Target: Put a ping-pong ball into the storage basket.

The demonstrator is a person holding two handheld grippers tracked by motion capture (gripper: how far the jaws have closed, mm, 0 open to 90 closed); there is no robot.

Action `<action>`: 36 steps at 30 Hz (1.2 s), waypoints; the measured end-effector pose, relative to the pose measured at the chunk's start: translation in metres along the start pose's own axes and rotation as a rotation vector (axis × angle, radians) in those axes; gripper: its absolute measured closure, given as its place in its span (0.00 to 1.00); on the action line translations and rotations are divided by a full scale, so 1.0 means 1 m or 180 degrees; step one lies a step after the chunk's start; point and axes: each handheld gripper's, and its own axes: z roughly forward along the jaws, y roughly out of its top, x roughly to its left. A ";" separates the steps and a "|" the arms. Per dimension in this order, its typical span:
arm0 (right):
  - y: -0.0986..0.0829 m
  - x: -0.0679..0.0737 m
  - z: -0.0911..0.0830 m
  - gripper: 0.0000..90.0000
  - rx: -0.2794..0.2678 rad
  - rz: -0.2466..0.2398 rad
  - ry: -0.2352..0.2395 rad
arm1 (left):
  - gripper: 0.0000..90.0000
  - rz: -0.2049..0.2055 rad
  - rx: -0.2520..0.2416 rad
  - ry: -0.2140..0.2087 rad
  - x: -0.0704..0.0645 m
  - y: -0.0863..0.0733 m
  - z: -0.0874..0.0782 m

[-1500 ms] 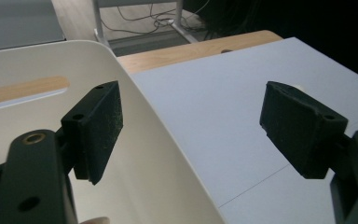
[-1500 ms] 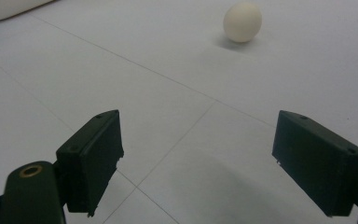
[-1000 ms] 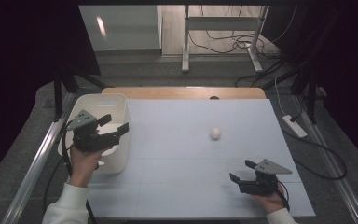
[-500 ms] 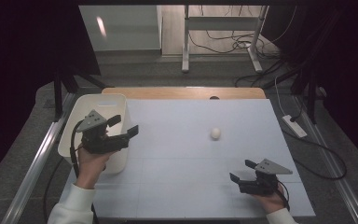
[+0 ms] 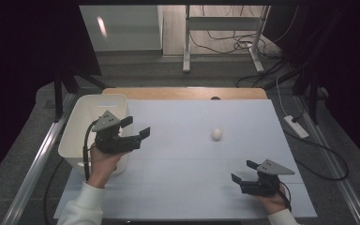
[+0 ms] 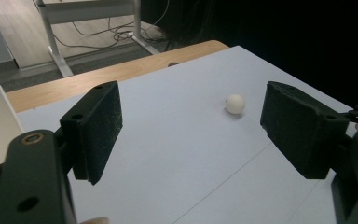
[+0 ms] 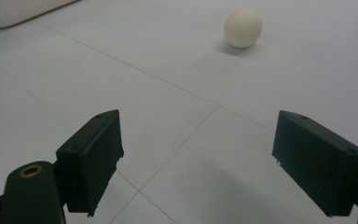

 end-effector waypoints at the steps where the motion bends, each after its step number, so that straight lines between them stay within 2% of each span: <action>1: 0.000 0.000 0.000 0.18 0.0000 0.0000 0.0000 | 0.24 0.0000 0.0000 0.0000 0.000 0.000 0.000; 14: 0.002 0.001 0.004 0.18 -0.0014 0.0009 0.0006 | 0.24 -0.0026 0.0014 -0.0110 -0.004 -0.005 0.018; 19: 0.005 0.000 0.007 0.18 -0.0022 0.0016 0.0005 | 0.24 0.0024 0.0043 -0.0159 -0.010 -0.006 0.028; 25: 0.005 -0.001 0.008 0.18 -0.0028 0.0009 0.0029 | 0.24 0.0079 0.0149 -0.0183 -0.013 -0.007 0.043; 33: 0.003 -0.002 0.005 0.18 -0.0053 0.0009 0.0059 | 0.24 0.0055 0.0216 -0.0254 -0.017 -0.010 0.068; 36: 0.004 -0.002 0.005 0.18 -0.0048 0.0005 0.0062 | 0.24 0.0103 0.0254 -0.0282 -0.021 -0.012 0.076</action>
